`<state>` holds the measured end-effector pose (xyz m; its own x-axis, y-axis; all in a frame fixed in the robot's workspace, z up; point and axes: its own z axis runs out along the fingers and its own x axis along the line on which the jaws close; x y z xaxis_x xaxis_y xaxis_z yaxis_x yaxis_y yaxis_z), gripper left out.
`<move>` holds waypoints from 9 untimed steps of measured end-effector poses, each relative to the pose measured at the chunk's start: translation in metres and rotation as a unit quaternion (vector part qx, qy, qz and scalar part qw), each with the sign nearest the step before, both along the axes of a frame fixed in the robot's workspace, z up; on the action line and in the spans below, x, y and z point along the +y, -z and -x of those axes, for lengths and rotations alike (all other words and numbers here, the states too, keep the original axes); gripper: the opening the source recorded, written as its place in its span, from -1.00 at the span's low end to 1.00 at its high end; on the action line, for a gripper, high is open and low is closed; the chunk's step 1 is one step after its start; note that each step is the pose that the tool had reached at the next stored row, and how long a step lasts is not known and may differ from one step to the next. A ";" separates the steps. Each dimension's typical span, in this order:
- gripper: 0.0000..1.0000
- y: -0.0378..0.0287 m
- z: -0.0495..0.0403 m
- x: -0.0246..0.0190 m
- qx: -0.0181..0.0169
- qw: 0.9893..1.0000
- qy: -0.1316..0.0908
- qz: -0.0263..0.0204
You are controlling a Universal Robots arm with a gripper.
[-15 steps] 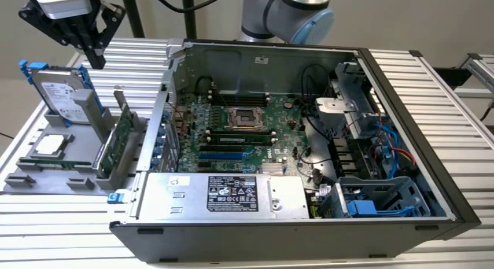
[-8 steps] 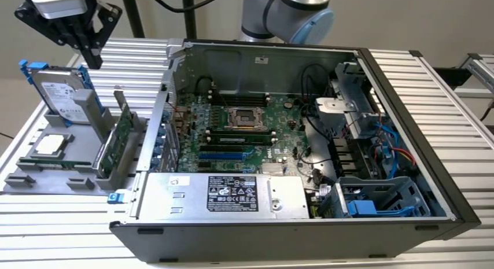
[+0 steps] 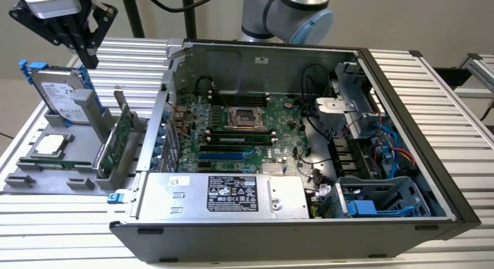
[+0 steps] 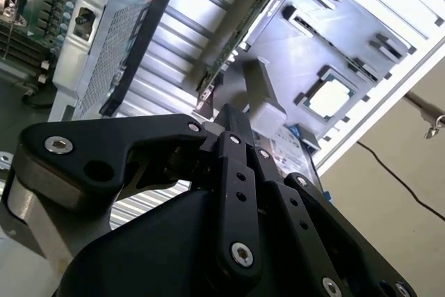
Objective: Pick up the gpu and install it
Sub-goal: 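Pick up the gpu and move the gpu toward the slot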
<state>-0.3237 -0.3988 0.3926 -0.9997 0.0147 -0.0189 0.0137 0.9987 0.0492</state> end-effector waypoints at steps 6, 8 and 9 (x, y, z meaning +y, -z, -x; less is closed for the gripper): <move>-1.00 0.0000 0.0005 0.0000 0.000 1.000 -0.004 -0.002; -1.00 0.0000 0.0005 0.0000 0.000 1.000 -0.005 -0.002; -1.00 0.0000 0.0005 0.0000 0.000 1.000 -0.005 -0.002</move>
<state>-0.3243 -0.3989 0.3926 -0.9998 0.0055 -0.0189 0.0045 0.9986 0.0531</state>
